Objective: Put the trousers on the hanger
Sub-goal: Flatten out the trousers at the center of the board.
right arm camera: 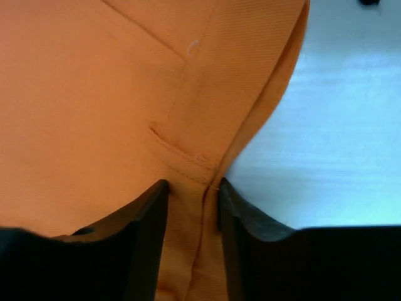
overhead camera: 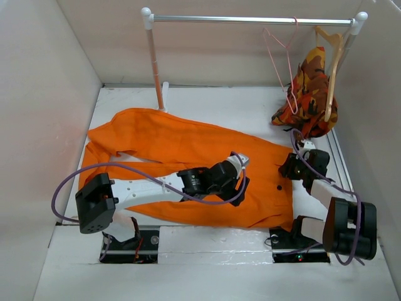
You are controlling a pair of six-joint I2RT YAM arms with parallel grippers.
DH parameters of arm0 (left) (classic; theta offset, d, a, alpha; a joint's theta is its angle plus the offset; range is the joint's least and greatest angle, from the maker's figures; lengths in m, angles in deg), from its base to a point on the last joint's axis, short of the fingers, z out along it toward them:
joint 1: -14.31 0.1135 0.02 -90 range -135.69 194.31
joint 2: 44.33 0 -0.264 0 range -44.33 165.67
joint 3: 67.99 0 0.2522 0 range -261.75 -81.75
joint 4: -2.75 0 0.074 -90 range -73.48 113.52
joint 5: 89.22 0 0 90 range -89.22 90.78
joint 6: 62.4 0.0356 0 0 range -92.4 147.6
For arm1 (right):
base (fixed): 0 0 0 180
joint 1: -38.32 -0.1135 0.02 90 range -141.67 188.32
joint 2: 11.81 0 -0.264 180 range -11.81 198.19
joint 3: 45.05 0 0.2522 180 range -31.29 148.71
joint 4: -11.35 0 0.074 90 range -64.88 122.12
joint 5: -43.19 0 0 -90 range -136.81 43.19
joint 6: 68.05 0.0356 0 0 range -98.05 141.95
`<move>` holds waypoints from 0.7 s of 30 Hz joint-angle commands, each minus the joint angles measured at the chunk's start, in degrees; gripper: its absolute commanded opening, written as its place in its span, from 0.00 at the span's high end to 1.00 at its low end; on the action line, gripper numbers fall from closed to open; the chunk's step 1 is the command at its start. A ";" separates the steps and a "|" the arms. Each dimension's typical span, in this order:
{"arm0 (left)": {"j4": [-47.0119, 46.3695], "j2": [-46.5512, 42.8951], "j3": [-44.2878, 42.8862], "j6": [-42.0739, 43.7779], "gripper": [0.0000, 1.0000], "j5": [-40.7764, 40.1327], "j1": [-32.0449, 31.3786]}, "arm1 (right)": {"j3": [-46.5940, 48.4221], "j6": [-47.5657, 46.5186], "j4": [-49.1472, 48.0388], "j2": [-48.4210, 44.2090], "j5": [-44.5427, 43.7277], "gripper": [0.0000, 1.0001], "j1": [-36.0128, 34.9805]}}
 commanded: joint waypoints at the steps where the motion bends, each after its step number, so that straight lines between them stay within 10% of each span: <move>1: -1.53 -2.68 2.11 1.49 0.33 0.11 0.17 | -3.17 4.85 -4.30 -2.38 2.27 0.60 0.12; 6: -0.91 -4.70 3.26 2.63 0.33 -1.04 0.17 | 0.42 4.15 0.08 -4.94 1.82 0.97 3.45; 14: -0.47 -5.58 4.75 3.16 0.33 0.02 0.17 | 20.17 -5.59 19.93 -3.99 -11.01 0.99 11.54; 17: -0.12 -6.11 5.37 3.34 0.32 0.19 0.17 | 27.84 -9.20 22.94 3.47 -15.39 0.95 12.86; 18: 0.14 -6.11 5.54 3.34 0.32 0.28 0.17 | 32.12 -10.34 22.42 6.45 -16.10 0.72 12.86; 21: 1.02 -5.94 5.37 3.16 0.32 -0.41 0.17 | 34.96 -10.71 23.56 9.82 -17.87 0.43 12.86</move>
